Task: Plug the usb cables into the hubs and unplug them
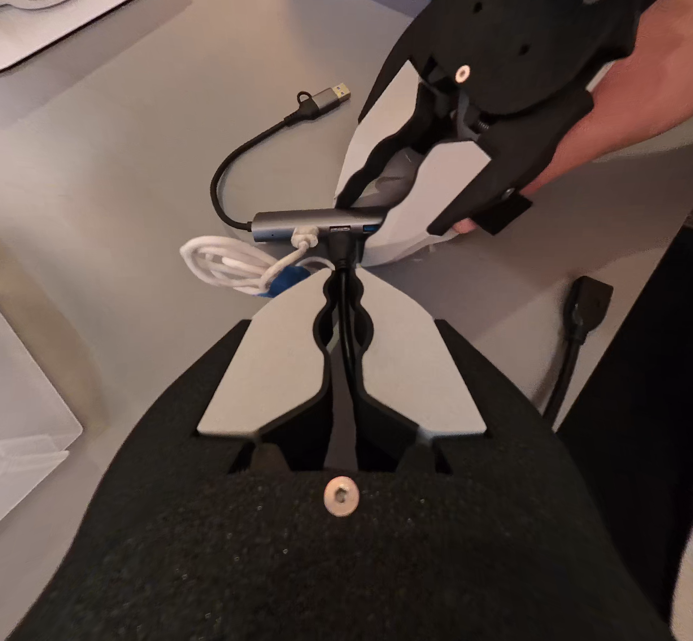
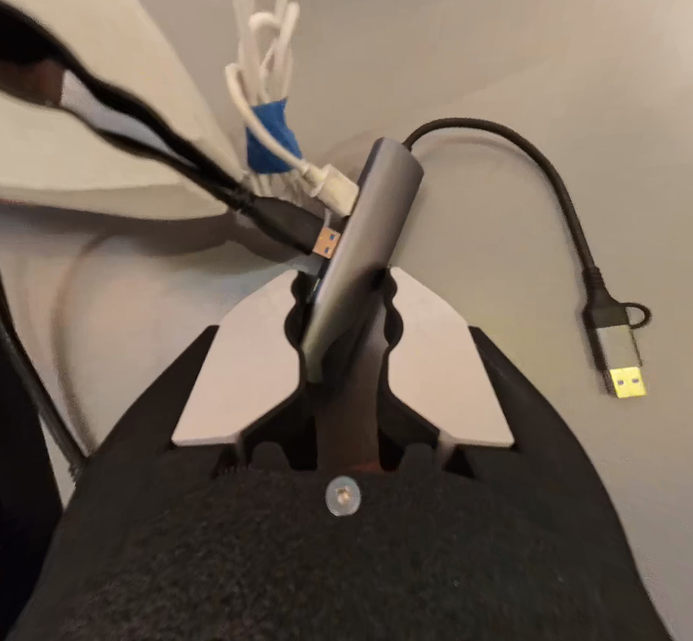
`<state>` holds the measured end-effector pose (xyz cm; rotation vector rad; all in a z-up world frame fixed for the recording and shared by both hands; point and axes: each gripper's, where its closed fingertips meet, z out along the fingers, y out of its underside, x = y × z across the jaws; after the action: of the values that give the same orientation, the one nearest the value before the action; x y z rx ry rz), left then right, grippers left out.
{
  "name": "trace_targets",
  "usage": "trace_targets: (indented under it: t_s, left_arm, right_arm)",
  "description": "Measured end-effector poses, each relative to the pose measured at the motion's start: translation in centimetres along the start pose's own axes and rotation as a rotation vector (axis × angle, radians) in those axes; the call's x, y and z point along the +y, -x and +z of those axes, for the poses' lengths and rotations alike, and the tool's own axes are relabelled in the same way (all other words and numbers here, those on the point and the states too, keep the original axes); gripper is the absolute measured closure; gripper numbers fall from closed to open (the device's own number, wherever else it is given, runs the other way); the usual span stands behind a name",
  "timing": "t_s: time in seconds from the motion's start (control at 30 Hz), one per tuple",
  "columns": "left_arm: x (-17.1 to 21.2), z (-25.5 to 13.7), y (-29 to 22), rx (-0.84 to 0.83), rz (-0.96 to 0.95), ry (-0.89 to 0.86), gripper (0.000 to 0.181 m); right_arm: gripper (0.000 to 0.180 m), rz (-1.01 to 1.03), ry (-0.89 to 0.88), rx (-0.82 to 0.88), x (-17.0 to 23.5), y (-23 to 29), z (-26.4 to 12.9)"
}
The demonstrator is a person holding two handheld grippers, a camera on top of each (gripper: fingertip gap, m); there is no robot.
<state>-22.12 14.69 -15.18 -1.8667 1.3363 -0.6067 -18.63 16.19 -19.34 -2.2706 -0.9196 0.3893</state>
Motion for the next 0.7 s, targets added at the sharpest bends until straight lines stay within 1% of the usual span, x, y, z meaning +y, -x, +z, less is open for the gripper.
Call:
trace_targets:
  t_s: [0.13, 0.23, 0.3, 0.4, 0.47, 0.53, 0.6, 0.7]
  left_arm:
    - [0.2, -0.2, -0.2, 0.011, -0.015, -0.016, 0.176]
    - [0.2, -0.3, -0.4, 0.010, -0.007, -0.024, 0.176]
    - [0.2, -0.3, -0.6, 0.005, -0.005, -0.039, 0.176]
    - [-0.2, -0.2, -1.1, -0.018, -0.009, -0.058, 0.176]
    - [-0.5, 0.0, -1.7, -0.015, -0.024, -0.075, 0.176]
    - [-0.9, 0.1, -2.0, -0.034, -0.020, -0.093, 0.176]
    - [-0.9, 0.3, -1.9, -0.056, 0.006, -0.075, 0.176]
    - [-1.1, 0.4, -1.8, -0.057, -0.032, -0.074, 0.176]
  right_arm:
    - [0.144, 0.005, 0.066, 0.022, 0.2, 0.2, -0.1]
    - [0.146, -0.024, 0.031, 0.020, 0.1, 0.2, -0.1]
    - [0.150, -0.103, -0.005, 0.089, 0.0, -0.2, -0.6]
    - [0.151, -0.271, -0.032, 0.252, -0.4, -0.9, -1.6]
    - [0.153, -0.320, -0.002, 0.299, 0.3, -1.0, -1.5]
    - [0.155, -0.305, -0.002, 0.297, 0.6, -0.9, -1.4]
    - [0.156, -0.244, -0.003, 0.259, 0.8, -1.0, -1.3]
    - [0.156, -0.189, -0.011, 0.210, 0.8, -0.9, -1.2]
